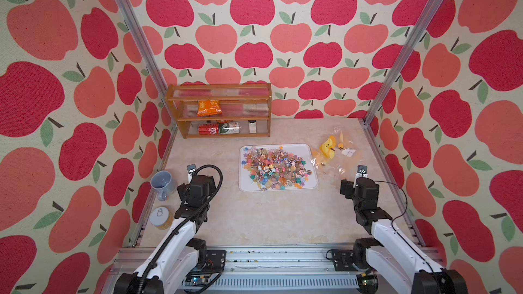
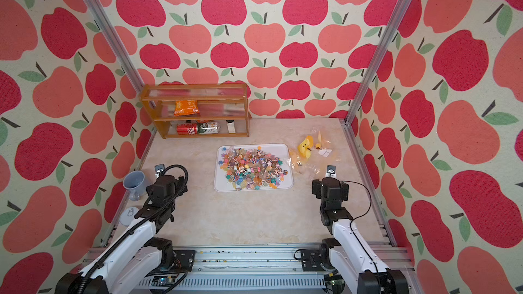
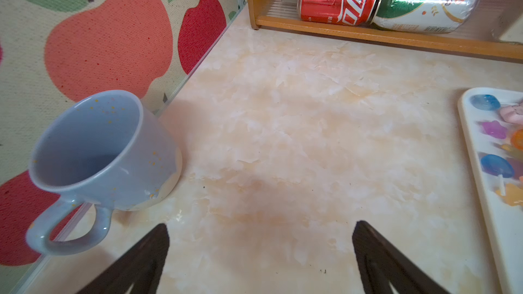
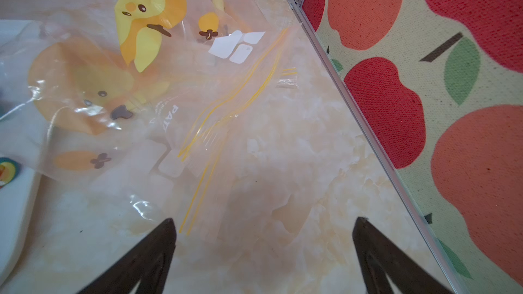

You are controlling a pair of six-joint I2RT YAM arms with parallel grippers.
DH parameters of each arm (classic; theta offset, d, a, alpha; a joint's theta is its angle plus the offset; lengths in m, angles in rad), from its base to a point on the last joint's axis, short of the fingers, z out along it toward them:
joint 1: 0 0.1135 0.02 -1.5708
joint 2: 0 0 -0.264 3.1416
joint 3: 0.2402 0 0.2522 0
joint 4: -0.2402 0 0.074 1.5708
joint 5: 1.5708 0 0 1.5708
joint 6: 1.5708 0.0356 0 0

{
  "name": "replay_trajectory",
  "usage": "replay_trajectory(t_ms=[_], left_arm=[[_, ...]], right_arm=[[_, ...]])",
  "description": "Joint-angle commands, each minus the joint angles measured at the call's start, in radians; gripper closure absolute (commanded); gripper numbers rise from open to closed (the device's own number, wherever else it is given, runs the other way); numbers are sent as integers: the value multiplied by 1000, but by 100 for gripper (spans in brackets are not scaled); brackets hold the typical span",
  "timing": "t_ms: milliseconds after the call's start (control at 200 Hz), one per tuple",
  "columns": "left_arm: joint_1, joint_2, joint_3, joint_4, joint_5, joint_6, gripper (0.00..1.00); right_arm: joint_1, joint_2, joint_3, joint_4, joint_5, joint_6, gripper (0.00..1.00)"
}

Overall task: Pour candies out of the ziploc bag
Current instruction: Adjust the ziploc bag in the ziploc bag, then reset both arms

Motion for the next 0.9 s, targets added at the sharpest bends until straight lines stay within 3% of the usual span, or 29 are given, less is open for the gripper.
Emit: replay_trajectory(t_ms=[0, 275, 895], left_arm=[[2, 24, -12, 49, -2, 26, 1], [7, 102, -3, 122, 8, 49, 1], [28, 93, -12, 165, 20, 53, 1]], right_arm=[[4, 7, 3, 50, -7, -21, 1], [5, 15, -5, 90, -10, -23, 1], [4, 28, -67, 296, 16, -21, 1]])
